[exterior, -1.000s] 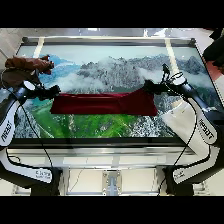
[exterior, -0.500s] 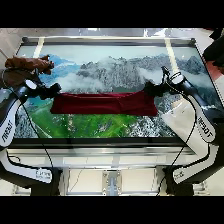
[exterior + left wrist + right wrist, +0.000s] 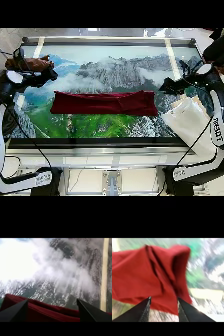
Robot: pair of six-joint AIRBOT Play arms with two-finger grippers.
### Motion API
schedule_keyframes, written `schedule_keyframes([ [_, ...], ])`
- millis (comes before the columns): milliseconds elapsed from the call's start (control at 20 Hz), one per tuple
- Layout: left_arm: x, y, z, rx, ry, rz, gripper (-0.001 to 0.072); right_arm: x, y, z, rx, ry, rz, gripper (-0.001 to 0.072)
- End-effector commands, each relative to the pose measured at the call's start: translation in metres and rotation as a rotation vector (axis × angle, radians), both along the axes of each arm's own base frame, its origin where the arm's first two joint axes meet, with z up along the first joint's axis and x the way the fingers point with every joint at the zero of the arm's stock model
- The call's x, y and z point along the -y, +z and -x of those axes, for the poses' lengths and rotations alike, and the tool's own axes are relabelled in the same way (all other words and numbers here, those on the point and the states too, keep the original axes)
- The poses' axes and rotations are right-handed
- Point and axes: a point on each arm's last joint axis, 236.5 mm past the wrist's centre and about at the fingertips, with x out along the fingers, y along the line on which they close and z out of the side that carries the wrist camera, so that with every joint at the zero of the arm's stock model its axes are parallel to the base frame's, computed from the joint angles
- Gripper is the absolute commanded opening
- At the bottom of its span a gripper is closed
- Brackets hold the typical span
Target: Fold the shirts.
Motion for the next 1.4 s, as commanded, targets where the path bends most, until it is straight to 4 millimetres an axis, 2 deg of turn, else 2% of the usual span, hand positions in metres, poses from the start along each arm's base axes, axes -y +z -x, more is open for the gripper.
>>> schedule_keyframes([
  [0, 0.057, 0.023, -0.004, 0.099, -0.123, -0.041, 0.072, 0.009, -0.006, 0.02, -0.089, 0.013, -0.172, 0.0394],
  [50, 0.076, 0.03, -0.01, 0.152, -0.147, -0.05, 0.072, 0.007, -0.012, 0.02, -0.099, 0.023, -0.241, 0.0395],
  [100, 0.094, 0.038, -0.017, 0.212, -0.172, -0.066, 0.072, 0.006, -0.019, 0.019, -0.106, 0.026, -0.296, 0.0476],
  [150, 0.112, 0.044, -0.021, 0.264, -0.196, -0.077, 0.072, 0.005, -0.028, 0.017, -0.12, 0.017, -0.336, 0.0648],
  [200, 0.129, 0.045, -0.023, 0.291, -0.22, -0.084, 0.072, 0.004, -0.039, 0.015, -0.131, 0.015, -0.363, 0.0699],
  [250, 0.146, 0.038, -0.022, 0.287, -0.248, -0.081, 0.072, 0.004, -0.052, 0.014, -0.15, 0.005, -0.375, 0.0698],
  [400, 0.184, -0.002, -0.012, 0.202, -0.332, -0.079, 0.0718, -0.003, -0.08, 0.005, -0.157, 0.001, -0.368, 0.0698],
  [600, 0.224, -0.049, 0.006, 0.097, -0.428, -0.084, 0.0713, -0.015, -0.096, -0.015, -0.095, 0.013, -0.275, 0.0694],
  [750, 0.244, -0.063, 0.016, 0.072, -0.471, -0.086, 0.0713, -0.034, -0.103, -0.017, -0.091, 0.055, -0.235, 0.0688],
  [850, 0.249, -0.066, 0.018, 0.066, -0.482, -0.087, 0.0713, -0.053, -0.103, -0.012, -0.106, 0.106, -0.236, 0.0617],
  [1000, 0.25, -0.072, 0.018, 0.056, -0.483, -0.089, 0.0713, -0.08, -0.102, -0.004, -0.123, 0.173, -0.241, 0.0612],
  [1050, 0.25, -0.076, 0.018, 0.048, -0.483, -0.09, 0.0713, -0.088, -0.102, -0.003, -0.126, 0.191, -0.24, 0.0587],
  [1150, 0.25, -0.088, 0.019, 0.026, -0.485, -0.094, 0.0713, -0.105, -0.099, 0.002, -0.135, 0.224, -0.255, 0.04],
  [1200, 0.25, -0.095, 0.02, 0.007, -0.489, -0.095, 0.071, -0.115, -0.095, 0.005, -0.144, 0.241, -0.279, 0.0244],
  [1250, 0.25, -0.105, 0.024, -0.025, -0.499, -0.098, 0.0677, -0.125, -0.085, 0.012, -0.159, 0.265, -0.322, 0.0009],
  [1300, 0.25, -0.115, 0.031, -0.065, -0.514, -0.1, 0.0479, -0.133, -0.072, 0.019, -0.173, 0.29, -0.368, 0.0014],
  [1350, 0.251, -0.127, 0.041, -0.117, -0.534, -0.102, 0.0243, -0.139, -0.056, 0.026, -0.182, 0.317, -0.41, 0.0014],
])
